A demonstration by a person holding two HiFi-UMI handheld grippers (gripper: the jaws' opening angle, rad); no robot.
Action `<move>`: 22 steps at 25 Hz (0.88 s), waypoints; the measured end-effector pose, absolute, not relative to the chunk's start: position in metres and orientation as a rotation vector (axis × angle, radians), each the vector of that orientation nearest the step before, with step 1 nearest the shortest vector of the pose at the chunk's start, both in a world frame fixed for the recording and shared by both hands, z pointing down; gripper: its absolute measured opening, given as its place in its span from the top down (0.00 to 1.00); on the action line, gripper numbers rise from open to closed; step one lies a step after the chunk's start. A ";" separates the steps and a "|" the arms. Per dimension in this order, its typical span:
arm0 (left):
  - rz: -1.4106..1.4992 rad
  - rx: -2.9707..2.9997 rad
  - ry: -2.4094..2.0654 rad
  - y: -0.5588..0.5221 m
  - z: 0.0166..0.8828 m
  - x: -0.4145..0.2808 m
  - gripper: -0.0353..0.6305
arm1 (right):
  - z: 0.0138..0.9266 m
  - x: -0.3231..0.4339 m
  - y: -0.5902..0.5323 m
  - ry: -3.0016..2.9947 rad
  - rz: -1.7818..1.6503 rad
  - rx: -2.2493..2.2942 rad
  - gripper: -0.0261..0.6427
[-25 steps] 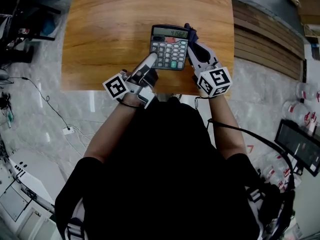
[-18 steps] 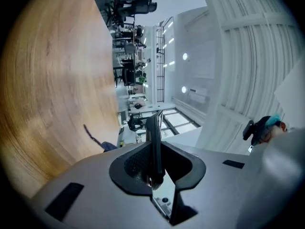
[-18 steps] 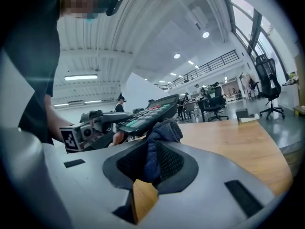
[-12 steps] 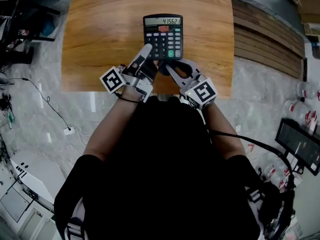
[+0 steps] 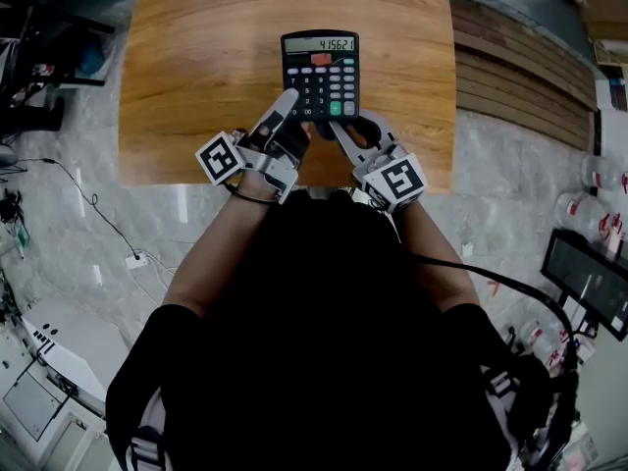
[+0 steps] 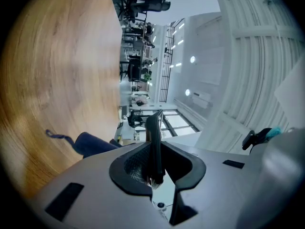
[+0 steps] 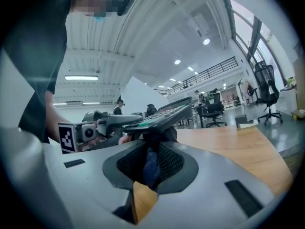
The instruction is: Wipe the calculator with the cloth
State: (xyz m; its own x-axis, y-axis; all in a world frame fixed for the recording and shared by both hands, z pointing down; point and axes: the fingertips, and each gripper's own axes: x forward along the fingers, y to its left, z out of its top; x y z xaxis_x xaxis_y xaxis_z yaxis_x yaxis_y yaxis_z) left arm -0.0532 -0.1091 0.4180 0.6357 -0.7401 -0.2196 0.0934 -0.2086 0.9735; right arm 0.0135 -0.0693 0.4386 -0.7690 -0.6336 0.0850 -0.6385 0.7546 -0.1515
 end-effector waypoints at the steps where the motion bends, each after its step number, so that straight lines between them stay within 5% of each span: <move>1: -0.833 1.604 -0.538 -0.108 0.418 -0.053 0.84 | 0.437 0.024 -0.076 -2.909 0.266 1.103 0.87; 11: -0.890 1.499 -0.401 -0.096 0.413 -0.044 0.84 | 0.413 0.063 -0.125 -2.891 0.126 1.290 0.87; 22: -0.851 1.522 -0.299 -0.077 0.401 -0.031 0.84 | 0.408 0.019 -0.116 -2.976 -0.004 1.039 0.87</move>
State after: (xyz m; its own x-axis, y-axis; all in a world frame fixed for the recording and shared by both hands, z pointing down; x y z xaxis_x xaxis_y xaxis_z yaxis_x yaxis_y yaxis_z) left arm -0.0308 -0.0773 0.4008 0.6886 -0.6457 -0.3301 0.2980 -0.1630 0.9405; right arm 0.0193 -0.1161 0.4084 -0.7828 -0.6221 -0.0108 -0.6222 0.7829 -0.0008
